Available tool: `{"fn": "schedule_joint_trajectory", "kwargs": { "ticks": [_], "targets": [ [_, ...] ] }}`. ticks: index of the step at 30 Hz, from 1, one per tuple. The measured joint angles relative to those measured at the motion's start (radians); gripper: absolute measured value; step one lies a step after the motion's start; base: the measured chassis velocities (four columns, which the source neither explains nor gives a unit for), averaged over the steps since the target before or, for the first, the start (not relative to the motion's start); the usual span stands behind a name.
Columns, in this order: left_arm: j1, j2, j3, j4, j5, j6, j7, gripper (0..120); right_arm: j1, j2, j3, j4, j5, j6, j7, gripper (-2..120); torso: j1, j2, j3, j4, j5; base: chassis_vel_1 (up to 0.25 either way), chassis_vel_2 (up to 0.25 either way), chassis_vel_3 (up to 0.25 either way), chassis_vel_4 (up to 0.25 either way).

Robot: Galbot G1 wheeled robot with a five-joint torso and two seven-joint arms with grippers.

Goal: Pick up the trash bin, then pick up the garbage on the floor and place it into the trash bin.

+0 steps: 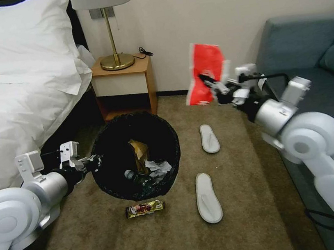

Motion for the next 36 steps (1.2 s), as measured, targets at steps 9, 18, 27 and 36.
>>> {"fn": "schedule_joint_trajectory", "kwargs": {
  "ticks": [9,18,27,36],
  "targets": [
    [-0.055,0.000,0.076,0.011,-0.006,0.000,-0.014,3,0.098,0.020,-0.195,0.008,-0.034,-0.012,-0.024,0,0.000,0.000,0.000,-0.0001,0.0000,0.000,0.000,0.000,0.000],
    [-0.075,0.001,0.090,0.000,-0.089,0.000,-0.123,3,0.099,0.007,-0.294,0.047,-0.090,-0.054,-0.069,1,0.000,0.000,0.000,-0.0002,0.0001,0.000,0.000,0.000,0.000],
    [-0.082,0.002,0.083,-0.002,-0.126,0.000,-0.162,3,0.109,0.006,-0.317,0.060,-0.157,-0.088,-0.147,34,0.000,0.000,0.000,-0.0001,0.0001,0.000,0.000,0.000,0.000],
    [-0.095,-0.003,0.076,-0.001,-0.132,0.000,-0.162,3,0.108,0.024,-0.322,0.053,-0.160,-0.076,-0.140,66,0.000,0.000,0.000,-0.0001,0.0001,0.000,0.000,0.000,0.000]
  ]
}}
